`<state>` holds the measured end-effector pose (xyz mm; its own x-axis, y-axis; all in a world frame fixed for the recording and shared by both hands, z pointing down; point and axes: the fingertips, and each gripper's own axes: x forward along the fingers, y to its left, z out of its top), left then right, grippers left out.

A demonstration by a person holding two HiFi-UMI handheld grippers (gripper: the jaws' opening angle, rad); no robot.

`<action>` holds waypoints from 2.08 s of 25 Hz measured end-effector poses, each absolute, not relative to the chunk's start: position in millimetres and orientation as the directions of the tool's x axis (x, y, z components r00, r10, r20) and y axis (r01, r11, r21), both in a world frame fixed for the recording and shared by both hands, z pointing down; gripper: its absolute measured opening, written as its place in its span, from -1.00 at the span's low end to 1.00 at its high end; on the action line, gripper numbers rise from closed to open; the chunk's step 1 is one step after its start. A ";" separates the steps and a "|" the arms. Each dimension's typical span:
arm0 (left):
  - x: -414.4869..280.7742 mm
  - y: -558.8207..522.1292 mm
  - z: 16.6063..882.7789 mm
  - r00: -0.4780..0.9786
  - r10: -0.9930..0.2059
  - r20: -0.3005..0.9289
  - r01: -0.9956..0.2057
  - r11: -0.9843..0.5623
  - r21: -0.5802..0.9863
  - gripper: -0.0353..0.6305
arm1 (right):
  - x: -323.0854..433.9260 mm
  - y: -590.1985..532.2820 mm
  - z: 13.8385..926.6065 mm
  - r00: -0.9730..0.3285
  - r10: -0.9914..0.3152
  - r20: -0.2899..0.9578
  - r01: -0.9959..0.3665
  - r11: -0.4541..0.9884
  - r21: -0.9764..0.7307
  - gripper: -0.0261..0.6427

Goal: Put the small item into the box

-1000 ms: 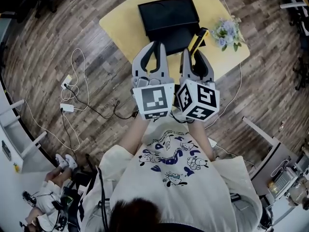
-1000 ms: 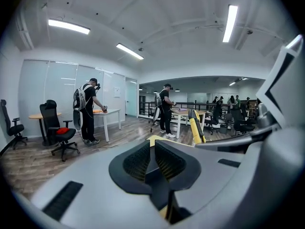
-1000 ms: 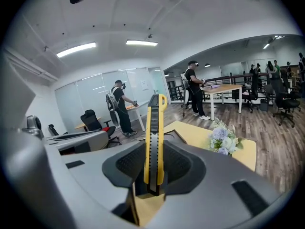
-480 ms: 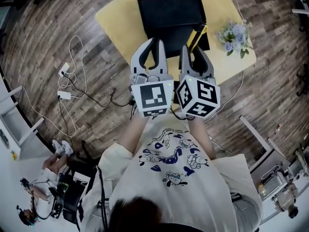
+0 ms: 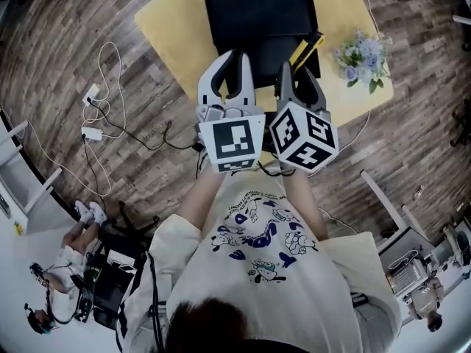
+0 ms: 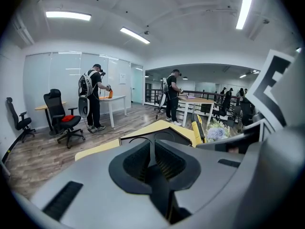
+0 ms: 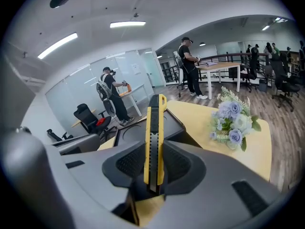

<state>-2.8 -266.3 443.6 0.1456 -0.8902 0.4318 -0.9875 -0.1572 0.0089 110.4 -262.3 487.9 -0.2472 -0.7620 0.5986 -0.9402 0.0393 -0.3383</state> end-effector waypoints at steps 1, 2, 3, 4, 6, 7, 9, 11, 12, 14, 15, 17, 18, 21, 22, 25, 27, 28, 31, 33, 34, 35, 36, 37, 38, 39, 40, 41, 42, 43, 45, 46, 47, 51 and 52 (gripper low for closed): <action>-1.9 -268.5 447.8 0.147 -0.888 0.435 -0.987 -0.160 0.007 -0.76 | 111.9 -263.9 495.7 -0.239 -0.753 0.614 -0.938 0.015 -0.346 -0.54; -1.0 -270.3 452.0 0.149 -0.886 0.439 -0.987 -0.163 0.006 -0.76 | 113.3 -265.2 503.7 -0.230 -0.742 0.629 -0.935 -0.010 -0.354 -0.54; -0.2 -271.4 455.3 0.151 -0.883 0.443 -0.986 -0.166 0.005 -0.76 | 114.6 -265.6 511.0 -0.224 -0.731 0.645 -0.931 -0.036 -0.364 -0.54; 0.6 -271.4 457.6 0.152 -0.880 0.449 -0.986 -0.168 0.005 -0.76 | 115.7 -264.9 517.4 -0.220 -0.717 0.661 -0.924 -0.064 -0.377 -0.54; 1.2 -270.4 460.6 0.153 -0.874 0.461 -0.986 -0.169 0.007 -0.76 | 117.6 -261.8 529.2 -0.216 -0.685 0.696 -0.904 -0.128 -0.407 -0.54; 0.7 -270.1 462.7 0.152 -0.871 0.467 -0.986 -0.168 0.007 -0.76 | 118.1 -260.8 534.9 -0.215 -0.668 0.712 -0.893 -0.161 -0.420 -0.54; -1.0 -269.9 468.2 0.149 -0.866 0.478 -0.986 -0.166 0.009 -0.76 | 117.6 -259.0 545.8 -0.216 -0.637 0.740 -0.871 -0.217 -0.441 -0.54; -2.8 -269.7 474.7 0.148 -0.859 0.490 -0.986 -0.165 0.009 -0.76 | 115.0 -256.8 556.3 -0.225 -0.607 0.763 -0.850 -0.261 -0.458 -0.54; -3.7 -269.5 477.7 0.147 -0.855 0.496 -0.986 -0.165 0.009 -0.76 | 114.0 -255.9 560.5 -0.226 -0.594 0.772 -0.842 -0.279 -0.462 -0.54; -5.6 -268.5 482.5 0.145 -0.850 0.507 -0.987 -0.162 0.011 -0.76 | 112.8 -255.2 566.1 -0.224 -0.574 0.788 -0.829 -0.312 -0.463 -0.54; -6.6 -268.0 484.2 0.143 -0.847 0.512 -0.987 -0.158 0.013 -0.76 | 112.1 -255.5 567.7 -0.223 -0.565 0.794 -0.824 -0.325 -0.463 -0.54; -9.3 -267.5 486.0 0.136 -0.846 0.515 -0.989 -0.146 0.021 -0.76 | 110.3 -256.9 569.8 -0.228 -0.548 0.805 -0.815 -0.345 -0.466 -0.54; -11.6 -267.9 486.1 0.131 -0.847 0.515 -0.990 -0.138 0.026 -0.76 | 109.5 -257.5 570.8 -0.230 -0.540 0.809 -0.810 -0.354 -0.467 -0.54; -21.0 -272.0 485.8 0.112 -0.850 0.514 -0.993 -0.118 0.020 -0.76 | 108.0 -257.8 575.5 -0.242 -0.515 0.822 -0.778 -0.403 -0.481 -0.54; -24.0 -273.6 485.8 0.106 -0.851 0.515 -0.993 -0.115 0.014 -0.76 | 107.7 -257.9 577.6 -0.248 -0.506 0.826 -0.763 -0.424 -0.489 -0.54; -31.1 -276.9 486.5 0.093 -0.850 0.518 -0.994 -0.106 0.005 -0.76 | 108.3 -259.8 582.4 -0.259 -0.482 0.837 -0.727 -0.474 -0.497 -0.54; -34.9 -277.7 487.3 0.086 -0.849 0.522 -0.995 -0.100 0.001 -0.76 | 108.9 -262.2 584.1 -0.257 -0.468 0.846 -0.712 -0.500 -0.493 -0.54; -35.8 -277.8 487.9 0.084 -0.847 0.524 -0.995 -0.099 0.000 -0.76 | 108.5 -263.5 584.9 -0.260 -0.461 0.849 -0.703 -0.512 -0.493 -0.54; -36.2 -276.5 490.5 0.085 -0.842 0.532 -0.995 -0.097 0.005 -0.76 | 105.3 -267.2 586.6 -0.276 -0.443 0.853 -0.683 -0.534 -0.498 -0.54; -37.8 -274.6 492.1 0.081 -0.839 0.537 -0.996 -0.091 0.008 -0.76 | 104.0 -269.1 587.1 -0.276 -0.435 0.857 -0.678 -0.544 -0.494 -0.54; -38.8 -273.9 492.7 0.079 -0.839 0.539 -0.996 -0.088 0.009 -0.76 | 103.9 -269.7 587.4 -0.273 -0.431 0.860 -0.677 -0.550 -0.490 -0.54; -39.5 -273.5 493.2 0.078 -0.838 0.540 -0.996 -0.086 0.010 -0.76 | 103.8 -270.4 587.9 -0.270 -0.427 0.863 -0.675 -0.555 -0.486 -0.54; -40.1 -273.3 493.7 0.077 -0.837 0.541 -0.996 -0.084 0.012 -0.76 | 103.3 -271.3 588.6 -0.270 -0.422 0.866 -0.673 -0.560 -0.483 -0.54; -40.6 -273.2 494.2 0.076 -0.837 0.542 -0.997 -0.081 0.013 -0.76 | 102.2 -272.1 589.8 -0.274 -0.414 0.868 -0.672 -0.563 -0.481 -0.54; -41.0 -273.1 494.7 0.074 -0.836 0.544 -0.997 -0.078 0.015 -0.76 | 100.6 -272.7 591.3 -0.281 -0.404 0.871 -0.670 -0.566 -0.479 -0.54; -41.5 -273.0 495.1 0.072 -0.835 0.545 -0.997 -0.075 0.016 -0.76 | 99.1 -273.1 592.8 -0.288 -0.390 0.874 -0.669 -0.572 -0.475 -0.54; -41.9 -273.1 495.4 0.070 -0.835 0.546 -0.997 -0.073 0.017 -0.76 | 98.0 -273.5 594.2 -0.292 -0.377 0.879 -0.667 -0.578 -0.470 -0.54; -42.3 -273.1 495.5 0.069 -0.835 0.546 -0.997 -0.071 0.018 -0.76 | 97.6 -273.9 595.1 -0.292 -0.368 0.883 -0.665 -0.586 -0.464 -0.54; -42.5 -273.2 495.5 0.069 -0.835 0.547 -0.997 -0.070 0.018 -0.76 | 97.6 -274.5 595.7 -0.288 -0.362 0.886 -0.663 -0.592 -0.458 -0.54; -42.5 -273.2 495.6 0.069 -0.834 0.547 -0.997 -0.071 0.017 -0.76 | 97.9 -274.9 596.0 -0.284 -0.359 0.889 -0.663 -0.597 -0.453 -0.54; -41.9 -272.9 496.1 0.072 -0.834 0.547 -0.997 -0.073 0.020 -0.76 | 98.3 -275.4 596.5 -0.276 -0.358 0.892 -0.665 -0.599 -0.446 -0.53; -41.8 -272.5 496.4 0.073 -0.834 0.548 -0.997 -0.074 0.021 -0.76 | 98.0 -275.6 596.6 -0.275 -0.359 0.892 -0.666 -0.597 -0.446 -0.53; -41.8 -272.1 496.8 0.073 -0.833 0.548 -0.997 -0.074 0.021 -0.76 | 97.5 -275.9 596.5 -0.278 -0.362 0.890 -0.667 -0.594 -0.450 -0.53; -42.7 -270.4 496.1 0.071 -0.835 0.546 -0.997 -0.072 0.019 -0.76 | 95.0 -278.8 593.3 -0.292 -0.388 0.874 -0.666 -0.574 -0.477 -0.42; -43.8 -270.1 495.8 0.068 -0.835 0.546 -0.997 -0.069 0.019 -0.76 | 94.2 -279.1 592.6 -0.294 -0.394 0.871 -0.664 -0.572 -0.482 -0.42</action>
<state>-43.8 -270.1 495.8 0.0681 -0.8348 0.5463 -0.9974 -0.0689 0.0191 94.2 -279.1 592.6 -0.2939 -0.3938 0.8710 -0.6637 -0.5717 -0.4824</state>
